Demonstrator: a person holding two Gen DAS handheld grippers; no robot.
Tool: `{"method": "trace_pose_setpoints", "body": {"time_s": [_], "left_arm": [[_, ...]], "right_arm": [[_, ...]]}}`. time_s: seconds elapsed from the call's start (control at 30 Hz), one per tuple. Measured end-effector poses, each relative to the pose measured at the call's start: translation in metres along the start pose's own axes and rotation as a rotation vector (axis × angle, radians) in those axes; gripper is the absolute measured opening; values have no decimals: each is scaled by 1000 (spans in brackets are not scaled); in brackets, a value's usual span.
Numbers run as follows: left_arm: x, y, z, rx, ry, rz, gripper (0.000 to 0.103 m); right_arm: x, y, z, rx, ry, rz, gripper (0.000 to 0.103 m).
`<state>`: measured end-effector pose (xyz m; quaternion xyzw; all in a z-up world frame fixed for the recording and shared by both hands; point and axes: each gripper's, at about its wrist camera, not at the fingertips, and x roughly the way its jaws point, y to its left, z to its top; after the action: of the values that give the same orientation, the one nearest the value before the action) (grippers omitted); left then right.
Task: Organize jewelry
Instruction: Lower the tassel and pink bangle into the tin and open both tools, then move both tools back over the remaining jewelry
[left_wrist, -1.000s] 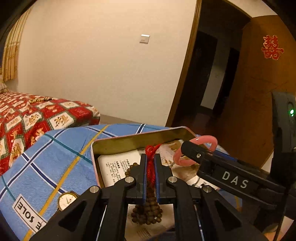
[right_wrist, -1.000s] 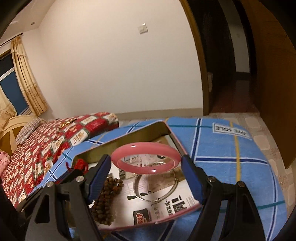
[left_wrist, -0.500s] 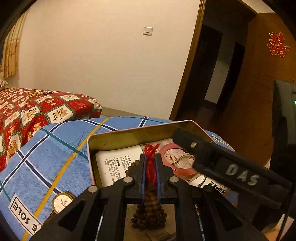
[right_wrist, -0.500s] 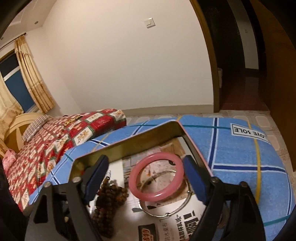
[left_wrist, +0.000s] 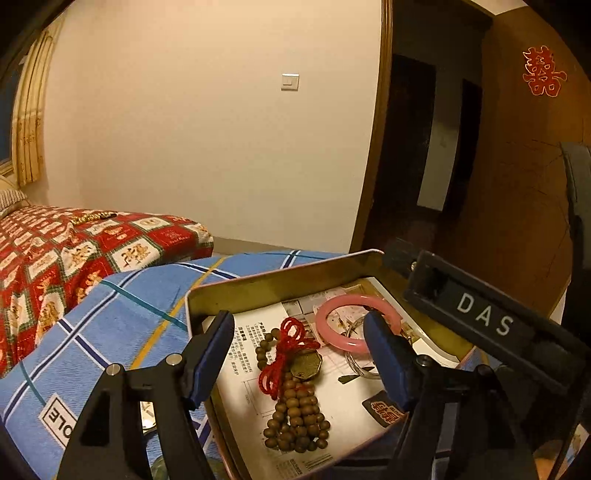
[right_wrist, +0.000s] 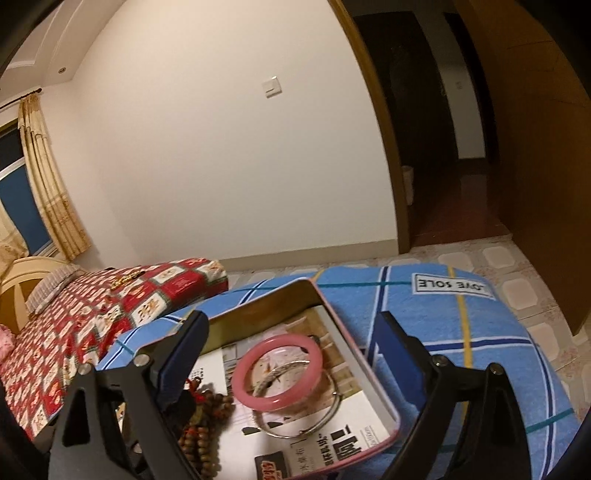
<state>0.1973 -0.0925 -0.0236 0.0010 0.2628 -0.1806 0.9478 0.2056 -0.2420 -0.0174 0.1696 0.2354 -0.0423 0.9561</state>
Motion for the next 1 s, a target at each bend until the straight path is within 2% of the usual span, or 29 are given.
{"method": "trace_pose_setpoints", "body": {"time_s": [0.3,0.87,1.0], "left_arm": [[-20,-4,-5,16,-4,38,73],[-71,-11,-33,42,17,107,74],[-81,-10,-43,32,32,98,74]], "right_arm": [[-20,5,-7,-50,-80,-94,95],[-87,-12,-36,24,-86,-134,101],[-97,-12,-42,26,-92,-137,101]]}}
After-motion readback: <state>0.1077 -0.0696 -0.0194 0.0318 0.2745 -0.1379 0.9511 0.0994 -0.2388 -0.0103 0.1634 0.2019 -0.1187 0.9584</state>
